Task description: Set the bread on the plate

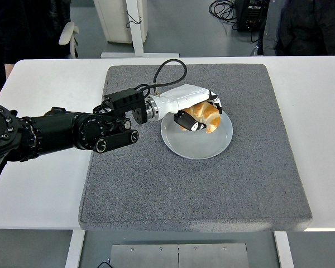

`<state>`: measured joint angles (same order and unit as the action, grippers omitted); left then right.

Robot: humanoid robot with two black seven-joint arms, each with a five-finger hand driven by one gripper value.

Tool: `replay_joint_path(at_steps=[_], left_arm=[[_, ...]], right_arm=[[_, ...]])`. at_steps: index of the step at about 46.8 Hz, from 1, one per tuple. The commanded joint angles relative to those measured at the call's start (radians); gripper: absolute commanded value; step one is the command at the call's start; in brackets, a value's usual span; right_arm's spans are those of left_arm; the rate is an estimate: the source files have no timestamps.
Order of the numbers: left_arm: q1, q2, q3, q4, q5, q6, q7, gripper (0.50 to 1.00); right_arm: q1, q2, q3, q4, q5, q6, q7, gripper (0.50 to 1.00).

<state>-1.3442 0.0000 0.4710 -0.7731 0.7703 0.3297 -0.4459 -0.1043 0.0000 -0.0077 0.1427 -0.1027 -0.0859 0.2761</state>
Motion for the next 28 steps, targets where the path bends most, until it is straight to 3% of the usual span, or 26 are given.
replay_joint_path(at_steps=[1, 16, 28], left_arm=[[0.007, 0.000, 0.001, 0.000, 0.012, 0.000, -0.013, 0.500], [0.057, 0.000, 0.038, 0.002, 0.047, 0.032, -0.083, 0.500], [0.066, 0.000, 0.035, 0.009, 0.041, 0.038, -0.089, 0.500]], right_arm=[[0.000, 0.000, 0.000, 0.000, 0.000, 0.000, 0.000, 1.000], [-0.002, 0.000, 0.000, 0.000, 0.000, 0.000, 0.000, 1.000], [0.000, 0.000, 0.000, 0.000, 0.000, 0.000, 0.000, 1.000]])
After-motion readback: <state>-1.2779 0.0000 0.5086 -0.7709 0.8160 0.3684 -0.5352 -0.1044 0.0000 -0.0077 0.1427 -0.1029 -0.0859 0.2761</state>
